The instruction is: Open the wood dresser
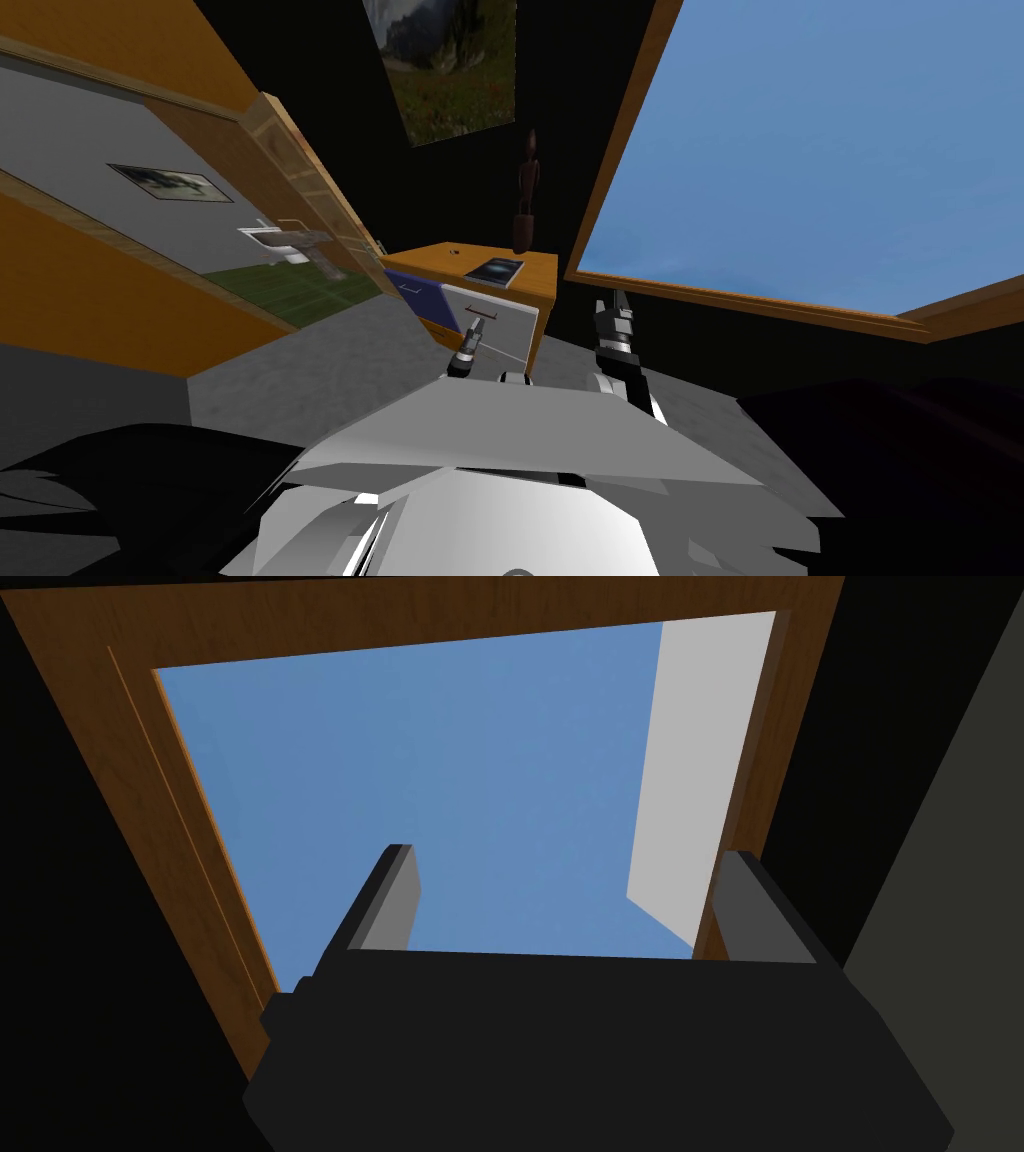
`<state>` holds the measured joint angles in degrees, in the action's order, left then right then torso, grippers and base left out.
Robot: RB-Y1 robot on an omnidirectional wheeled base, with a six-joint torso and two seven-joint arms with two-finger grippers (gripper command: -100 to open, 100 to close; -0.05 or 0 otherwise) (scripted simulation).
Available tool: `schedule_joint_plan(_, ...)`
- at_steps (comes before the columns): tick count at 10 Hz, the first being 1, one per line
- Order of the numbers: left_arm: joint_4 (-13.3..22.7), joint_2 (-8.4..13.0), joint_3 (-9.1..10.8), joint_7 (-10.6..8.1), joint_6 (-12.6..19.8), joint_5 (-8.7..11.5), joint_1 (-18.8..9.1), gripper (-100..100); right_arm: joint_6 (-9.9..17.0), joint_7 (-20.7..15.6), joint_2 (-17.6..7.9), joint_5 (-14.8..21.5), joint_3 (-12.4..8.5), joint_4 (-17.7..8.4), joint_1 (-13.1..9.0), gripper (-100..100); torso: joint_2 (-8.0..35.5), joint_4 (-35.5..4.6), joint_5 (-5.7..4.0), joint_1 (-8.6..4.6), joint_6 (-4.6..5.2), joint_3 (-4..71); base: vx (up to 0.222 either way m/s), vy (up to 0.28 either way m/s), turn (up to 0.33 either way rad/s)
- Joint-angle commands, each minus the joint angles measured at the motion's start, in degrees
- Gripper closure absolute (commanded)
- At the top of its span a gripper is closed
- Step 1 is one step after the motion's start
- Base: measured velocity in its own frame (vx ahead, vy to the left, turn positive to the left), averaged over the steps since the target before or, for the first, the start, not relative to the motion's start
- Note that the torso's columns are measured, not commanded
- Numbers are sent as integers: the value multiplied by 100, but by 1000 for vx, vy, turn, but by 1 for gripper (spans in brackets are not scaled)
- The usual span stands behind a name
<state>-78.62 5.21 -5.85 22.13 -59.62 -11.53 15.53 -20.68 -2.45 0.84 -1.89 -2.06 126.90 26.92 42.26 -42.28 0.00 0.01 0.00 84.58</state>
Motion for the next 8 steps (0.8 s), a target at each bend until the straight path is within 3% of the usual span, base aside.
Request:
schedule_joint_plan(1,-98,4,12,-39,189,0,-87,-100,0,0,-1,0,-1,0,1,0,-12,3,4,16,-1,7,-9,-18,0)
schedule_joint_plan(4,-286,39,42,-112,537,1,-262,-100,0,0,-1,0,-1,0,1,0,-1,0,0,0,0,1,-2,-20,0)
schedule_joint_plan(5,-217,21,34,-85,439,-1,-236,-100,0,0,-1,0,-1,0,1,0,3,-1,-1,-3,0,-2,2,-9,-1)
schedule_joint_plan(6,-130,10,17,-51,247,0,-116,100,0,0,-1,0,-1,0,1,0,5,-1,0,1,-1,-3,3,12,-1)
schedule_joint_plan(8,-36,-7,2,-14,73,0,-29,100,0,0,-2,0,-2,0,1,0,17,-17,-6,-7,8,-7,2,26,3)
